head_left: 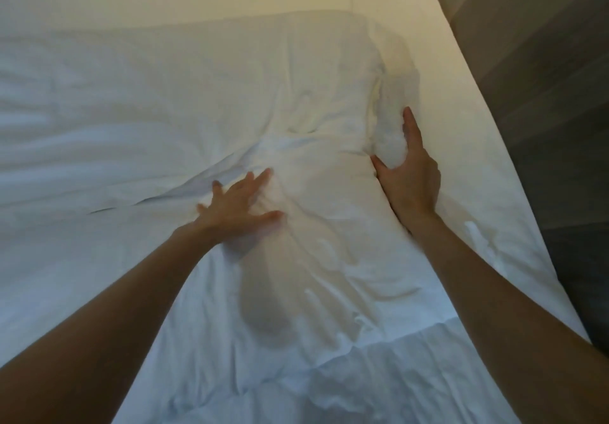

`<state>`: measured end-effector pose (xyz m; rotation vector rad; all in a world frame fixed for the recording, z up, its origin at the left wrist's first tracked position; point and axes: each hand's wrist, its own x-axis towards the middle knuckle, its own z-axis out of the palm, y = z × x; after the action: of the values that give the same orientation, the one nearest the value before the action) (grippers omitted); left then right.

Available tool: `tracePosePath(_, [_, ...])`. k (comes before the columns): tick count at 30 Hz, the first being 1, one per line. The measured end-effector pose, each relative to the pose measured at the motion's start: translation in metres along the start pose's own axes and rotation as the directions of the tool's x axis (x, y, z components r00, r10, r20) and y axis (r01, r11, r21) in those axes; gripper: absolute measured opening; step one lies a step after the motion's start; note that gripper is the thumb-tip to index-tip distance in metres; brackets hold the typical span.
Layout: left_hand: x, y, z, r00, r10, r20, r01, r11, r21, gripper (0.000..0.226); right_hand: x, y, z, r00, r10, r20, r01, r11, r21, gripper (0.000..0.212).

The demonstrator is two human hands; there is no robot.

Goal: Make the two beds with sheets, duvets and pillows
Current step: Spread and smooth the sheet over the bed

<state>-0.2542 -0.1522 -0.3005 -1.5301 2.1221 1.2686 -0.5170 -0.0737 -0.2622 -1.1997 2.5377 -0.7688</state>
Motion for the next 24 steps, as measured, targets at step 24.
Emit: tracePosePath(24, [-0.314,-0.268,-0.269,0.956,-0.047,-0.289,-0.168,0.721,-0.672,0.046,-0.228,-0.482,0.066,0.824,-0.066,0.562,-0.029,0.987,0.159,0.102])
